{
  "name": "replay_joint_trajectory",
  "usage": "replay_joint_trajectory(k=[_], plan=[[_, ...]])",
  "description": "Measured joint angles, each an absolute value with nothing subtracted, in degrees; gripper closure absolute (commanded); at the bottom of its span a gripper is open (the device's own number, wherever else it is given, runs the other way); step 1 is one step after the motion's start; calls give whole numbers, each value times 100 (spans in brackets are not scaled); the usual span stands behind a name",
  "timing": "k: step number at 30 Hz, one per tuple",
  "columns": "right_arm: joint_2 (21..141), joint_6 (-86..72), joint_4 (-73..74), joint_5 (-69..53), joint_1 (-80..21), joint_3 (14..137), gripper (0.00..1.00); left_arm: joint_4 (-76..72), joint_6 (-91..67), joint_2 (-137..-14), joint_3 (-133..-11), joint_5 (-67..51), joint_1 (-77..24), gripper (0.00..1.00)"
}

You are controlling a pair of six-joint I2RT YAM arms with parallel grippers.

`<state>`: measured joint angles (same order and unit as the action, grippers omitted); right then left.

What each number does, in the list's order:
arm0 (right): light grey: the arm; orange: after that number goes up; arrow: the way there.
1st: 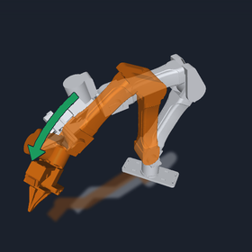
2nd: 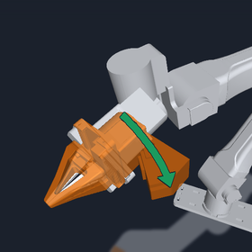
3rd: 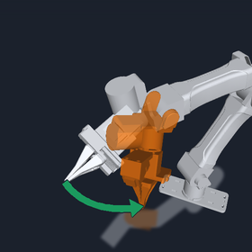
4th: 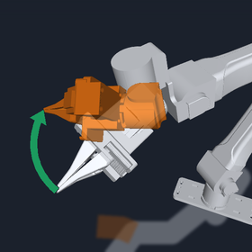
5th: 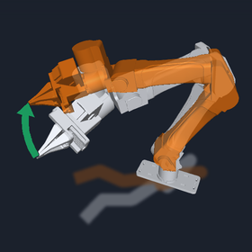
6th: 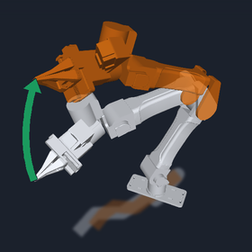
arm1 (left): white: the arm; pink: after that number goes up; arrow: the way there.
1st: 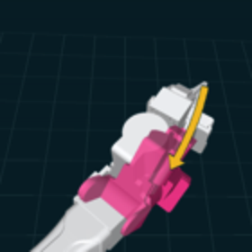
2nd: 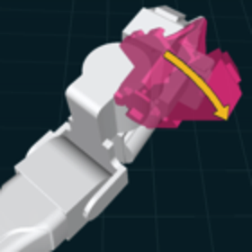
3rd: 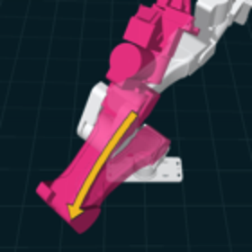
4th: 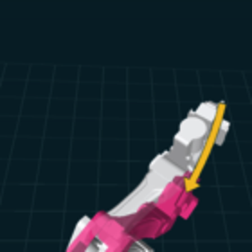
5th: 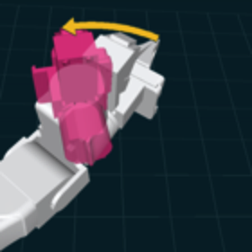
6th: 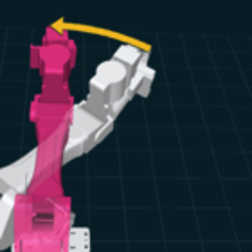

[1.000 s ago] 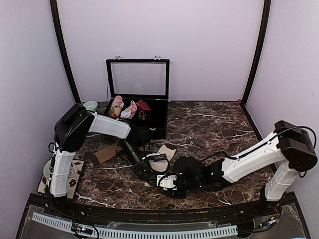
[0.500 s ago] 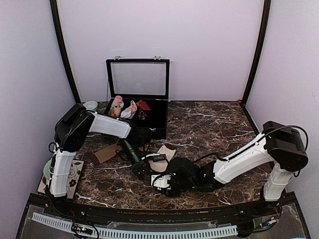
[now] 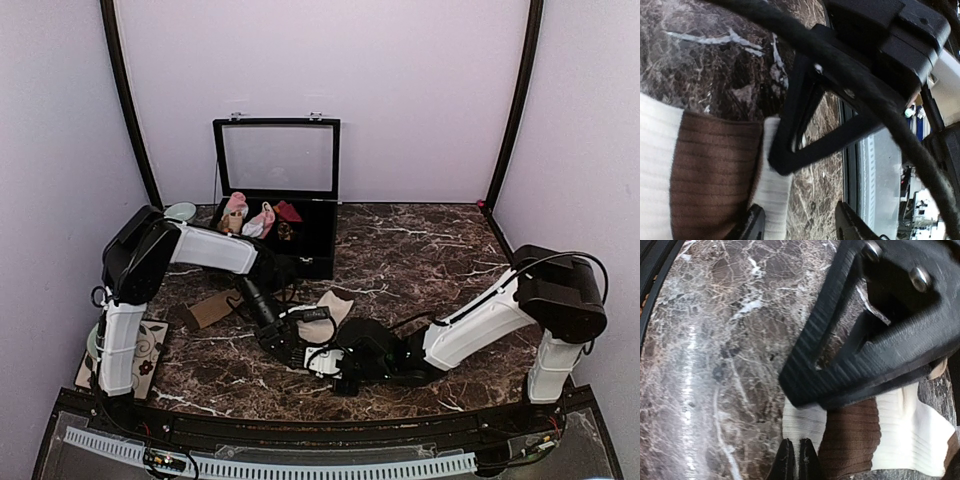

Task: Roll the socks
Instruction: Roll the sock at the center of the board.

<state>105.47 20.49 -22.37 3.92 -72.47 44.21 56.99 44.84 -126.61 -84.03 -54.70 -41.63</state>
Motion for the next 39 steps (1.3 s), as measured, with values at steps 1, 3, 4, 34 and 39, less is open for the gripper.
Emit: replay_joint_trajectory(k=[1, 3, 4, 34, 39], plan=[[10549, 1966, -2250, 336, -7192, 4421, 100, 5664, 4464, -12564, -8346, -5415, -4145, 33], [10549, 1785, -2257, 180, -7052, 4421, 100, 5494, 4434, -12263, -8136, -5288, -4060, 31], [10549, 1673, -2259, 47, -6960, 4421, 100, 5367, 4416, -12103, -8009, -5188, -4010, 30], [11393, -2794, -932, -4484, -4943, 5452, 100, 2821, 4475, -10311, -6427, -3299, -4768, 51], [11533, -3030, -674, -4683, -4895, 5660, 100, 2571, 4539, -10674, -6558, -2985, -4823, 61]])
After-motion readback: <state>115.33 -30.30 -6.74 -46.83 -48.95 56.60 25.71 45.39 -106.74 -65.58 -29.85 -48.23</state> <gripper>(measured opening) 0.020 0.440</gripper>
